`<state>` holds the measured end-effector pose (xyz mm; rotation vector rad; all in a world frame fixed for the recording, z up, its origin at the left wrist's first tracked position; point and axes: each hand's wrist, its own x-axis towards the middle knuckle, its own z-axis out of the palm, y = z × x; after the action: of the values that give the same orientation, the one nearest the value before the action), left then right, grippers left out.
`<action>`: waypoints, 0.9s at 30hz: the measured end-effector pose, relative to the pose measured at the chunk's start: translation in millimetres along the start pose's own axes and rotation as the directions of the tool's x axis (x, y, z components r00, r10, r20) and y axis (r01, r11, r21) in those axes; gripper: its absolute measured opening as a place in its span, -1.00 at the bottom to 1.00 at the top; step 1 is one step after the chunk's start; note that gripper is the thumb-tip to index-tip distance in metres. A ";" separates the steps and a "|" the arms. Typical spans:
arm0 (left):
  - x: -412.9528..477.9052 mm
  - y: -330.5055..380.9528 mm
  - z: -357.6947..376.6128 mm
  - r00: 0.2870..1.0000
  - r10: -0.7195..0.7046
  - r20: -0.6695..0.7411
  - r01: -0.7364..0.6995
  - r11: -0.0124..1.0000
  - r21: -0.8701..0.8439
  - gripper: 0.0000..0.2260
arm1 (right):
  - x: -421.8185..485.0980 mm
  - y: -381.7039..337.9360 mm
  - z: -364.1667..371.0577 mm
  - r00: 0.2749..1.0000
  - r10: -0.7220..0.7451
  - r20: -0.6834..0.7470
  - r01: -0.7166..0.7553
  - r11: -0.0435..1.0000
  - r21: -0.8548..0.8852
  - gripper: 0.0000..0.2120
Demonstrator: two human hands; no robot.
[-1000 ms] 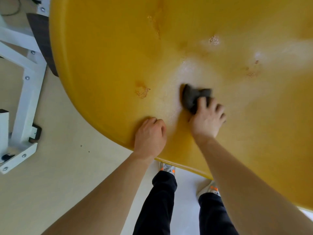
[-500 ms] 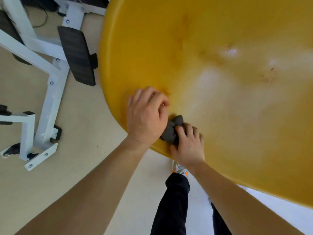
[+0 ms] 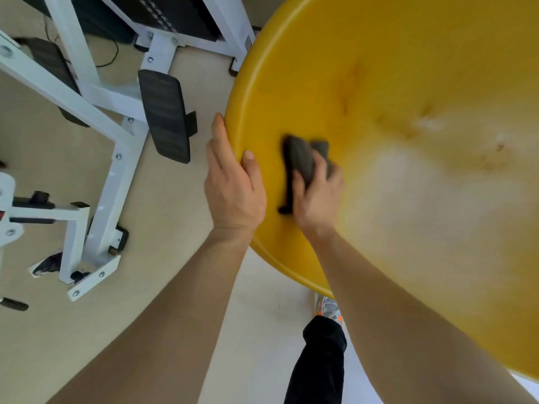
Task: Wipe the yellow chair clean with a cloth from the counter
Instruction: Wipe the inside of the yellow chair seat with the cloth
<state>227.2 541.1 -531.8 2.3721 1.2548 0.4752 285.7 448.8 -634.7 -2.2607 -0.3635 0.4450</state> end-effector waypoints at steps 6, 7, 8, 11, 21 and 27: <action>0.0 -7.1 3.8 0.997 0.073 -0.014 -0.073 0.996 -0.051 -0.43 | -6.4 -4.2 3.5 0.777 0.629 0.037 -0.625 0.777 -0.078 -0.53; -0.5 -7.3 2.8 0.996 0.092 -0.019 -0.093 0.994 -0.056 -0.41 | 6.1 -28.0 7.5 0.877 0.480 0.040 -0.481 0.875 0.052 -0.52; -0.8 -7.5 1.7 0.993 0.113 -0.022 -0.114 0.991 -0.063 -0.38 | 14.9 -48.8 8.5 0.963 0.271 0.010 -0.267 0.944 0.195 -0.52; 1.2 -10.2 -0.7 0.989 0.147 -0.006 -0.147 0.985 -0.093 -0.31 | 0.0 -46.4 7.2 0.995 -0.101 0.019 0.089 0.945 0.316 -0.55; 0.6 -10.9 -2.3 0.992 0.108 0.057 -0.100 0.986 -0.130 -0.35 | -11.9 -47.0 10.1 0.908 0.415 0.054 -0.418 0.891 0.179 -0.46; -5.4 1.7 -6.4 0.988 0.135 0.074 -0.144 0.980 0.140 -0.31 | -19.9 1.4 -13.4 0.972 -0.098 0.214 0.079 0.992 0.095 -0.54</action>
<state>222.4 537.0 -526.1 2.5885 1.1346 0.3574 273.7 431.3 -623.3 -2.1075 -0.5452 0.6519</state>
